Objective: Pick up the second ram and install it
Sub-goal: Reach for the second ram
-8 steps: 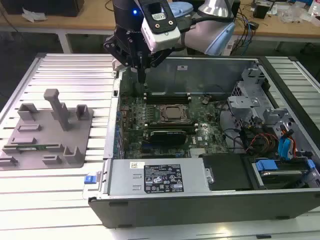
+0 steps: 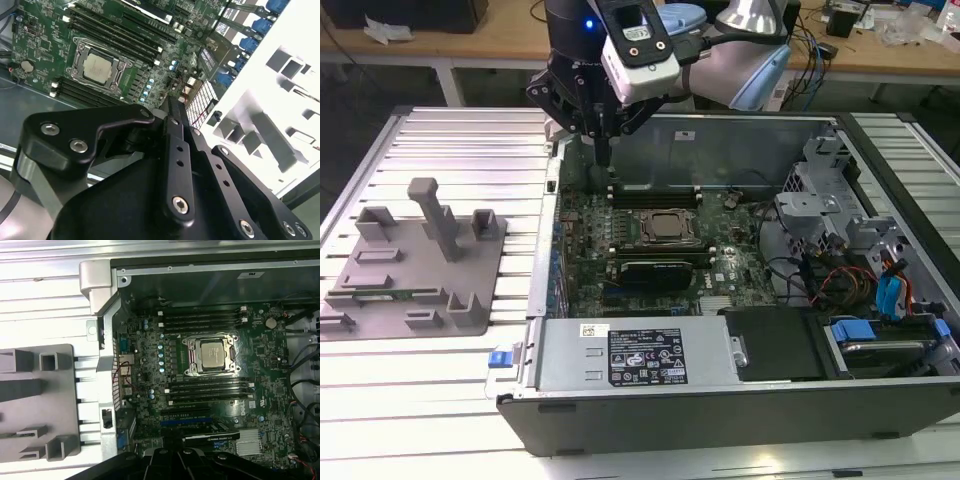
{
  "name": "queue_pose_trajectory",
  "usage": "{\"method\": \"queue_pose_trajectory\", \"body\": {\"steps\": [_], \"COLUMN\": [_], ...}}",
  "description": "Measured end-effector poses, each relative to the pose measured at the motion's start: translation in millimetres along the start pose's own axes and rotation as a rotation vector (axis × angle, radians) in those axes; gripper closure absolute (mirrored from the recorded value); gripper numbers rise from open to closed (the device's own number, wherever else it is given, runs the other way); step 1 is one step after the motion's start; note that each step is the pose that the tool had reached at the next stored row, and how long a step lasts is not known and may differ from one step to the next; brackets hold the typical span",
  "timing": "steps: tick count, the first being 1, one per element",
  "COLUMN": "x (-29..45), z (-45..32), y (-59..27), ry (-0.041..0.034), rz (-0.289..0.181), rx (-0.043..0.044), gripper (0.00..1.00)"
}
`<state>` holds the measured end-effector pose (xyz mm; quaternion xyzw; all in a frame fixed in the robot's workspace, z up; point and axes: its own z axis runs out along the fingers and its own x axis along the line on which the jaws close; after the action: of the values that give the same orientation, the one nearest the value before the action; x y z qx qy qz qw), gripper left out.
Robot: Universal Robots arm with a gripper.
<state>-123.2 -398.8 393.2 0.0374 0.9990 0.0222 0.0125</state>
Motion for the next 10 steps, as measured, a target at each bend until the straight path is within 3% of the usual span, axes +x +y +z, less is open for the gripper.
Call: {"method": "queue_pose_trajectory", "body": {"steps": [6, 10], "x": [4.4, 12.2], "z": [-0.2, -0.4], "y": [-0.3, -0.9], "ry": [0.0001, 0.0001], "rz": [0.000, 0.000], "rx": [0.0002, 0.0001], "gripper": [0.92, 0.92]}}
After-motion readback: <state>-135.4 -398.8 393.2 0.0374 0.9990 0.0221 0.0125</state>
